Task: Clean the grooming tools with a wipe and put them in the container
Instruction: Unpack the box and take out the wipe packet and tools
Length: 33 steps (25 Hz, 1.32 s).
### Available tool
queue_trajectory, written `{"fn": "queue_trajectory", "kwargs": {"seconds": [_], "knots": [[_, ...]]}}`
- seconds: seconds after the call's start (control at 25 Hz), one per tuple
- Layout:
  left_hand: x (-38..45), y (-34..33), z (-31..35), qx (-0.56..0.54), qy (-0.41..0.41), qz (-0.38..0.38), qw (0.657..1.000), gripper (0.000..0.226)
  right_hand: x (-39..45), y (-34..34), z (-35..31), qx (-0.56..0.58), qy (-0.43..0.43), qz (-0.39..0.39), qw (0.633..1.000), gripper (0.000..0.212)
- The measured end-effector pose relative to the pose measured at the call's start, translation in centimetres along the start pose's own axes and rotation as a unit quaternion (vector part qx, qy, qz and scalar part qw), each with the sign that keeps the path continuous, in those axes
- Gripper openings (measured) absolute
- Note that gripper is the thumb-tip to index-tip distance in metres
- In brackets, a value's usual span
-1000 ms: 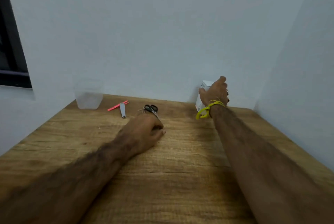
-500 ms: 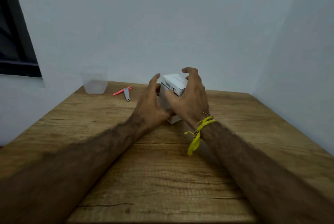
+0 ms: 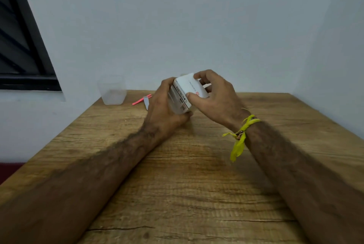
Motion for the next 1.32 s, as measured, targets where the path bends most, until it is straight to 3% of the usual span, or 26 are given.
{"fn": "queue_trajectory", "kwargs": {"seconds": [0.2, 0.52, 0.64, 0.84, 1.04, 1.12, 1.2, 1.32], "knots": [[-0.1, 0.0, 0.2, 0.058, -0.027, -0.007, 0.998, 0.084, -0.1, 0.1, -0.7, -0.077, 0.038, -0.039, 0.996, 0.056], [-0.2, -0.1, 1.3, 0.15, -0.068, 0.001, 0.986, 0.08, -0.9, -1.1, -2.4, -0.213, 0.098, -0.036, 0.972, 0.082], [-0.2, 0.3, 1.3, 0.145, -0.061, 0.0, 0.988, 0.084, -0.9, -0.5, -2.6, -0.212, 0.11, 0.003, 0.971, 0.069], [-0.1, 0.5, 1.0, 0.101, -0.039, -0.047, 0.993, 0.1, 0.6, 3.2, -0.3, -0.022, 0.076, 0.074, 0.994, 0.053], [-0.1, 0.0, 2.2, 0.148, -0.157, -0.069, 0.974, 0.08, 0.6, 3.9, 1.8, 0.01, 0.033, 0.163, 0.986, 0.038], [0.0, -0.3, 2.1, 0.164, -0.157, -0.084, 0.97, 0.078, 0.8, 3.9, 2.3, -0.003, 0.022, 0.174, 0.985, 0.03], [0.1, -0.3, 1.9, 0.166, -0.148, -0.087, 0.971, 0.085, 0.6, 3.9, 2.0, -0.091, 0.04, 0.176, 0.979, 0.024], [0.4, 0.2, 1.3, 0.159, -0.13, -0.078, 0.975, 0.095, -0.3, 4.6, -1.0, -0.22, 0.156, 0.236, 0.933, 0.023]]}}
Point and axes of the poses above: each hand's wrist, its own x-axis towards the middle knuckle, its own y-axis out of the back of the hand, z = x × y, the point moved 7 cm from there along x, towards the middle knuckle, and after that the axes turned 7 degrees about -x, right-handed, at the moved point
